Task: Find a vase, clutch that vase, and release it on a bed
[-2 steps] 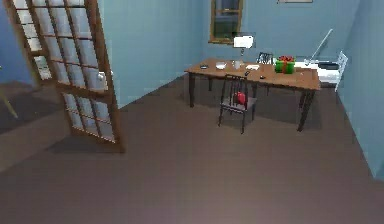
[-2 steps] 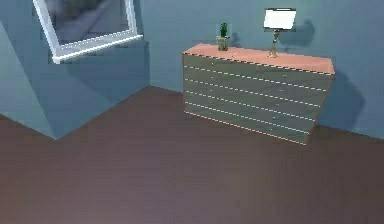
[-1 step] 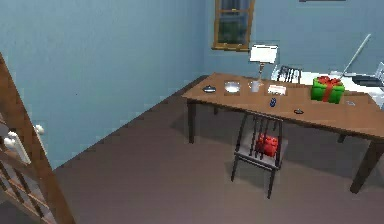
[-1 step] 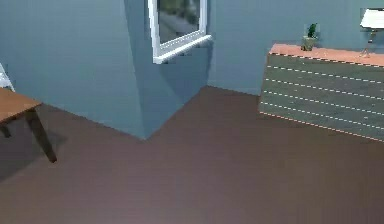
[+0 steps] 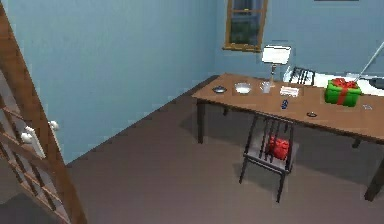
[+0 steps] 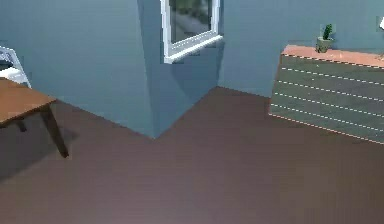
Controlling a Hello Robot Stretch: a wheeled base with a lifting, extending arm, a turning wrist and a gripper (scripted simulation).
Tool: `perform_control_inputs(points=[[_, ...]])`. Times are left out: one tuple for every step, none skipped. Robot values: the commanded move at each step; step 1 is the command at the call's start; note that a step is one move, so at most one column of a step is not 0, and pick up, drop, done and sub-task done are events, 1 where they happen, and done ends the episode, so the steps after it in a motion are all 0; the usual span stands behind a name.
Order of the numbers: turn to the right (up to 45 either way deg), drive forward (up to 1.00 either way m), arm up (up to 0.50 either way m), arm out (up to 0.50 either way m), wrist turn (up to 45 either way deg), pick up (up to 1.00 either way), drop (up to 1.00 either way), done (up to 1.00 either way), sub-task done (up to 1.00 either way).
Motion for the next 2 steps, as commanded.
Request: perform_control_inputs(points=[[0.0, 0.85, 0.0, 0.0, 0.0, 0.0, 0.0, 0.0, 0.0], [-18.0, 0.0, 0.0, 0.0, 0.0, 0.0, 0.0, 0.0, 0.0]])
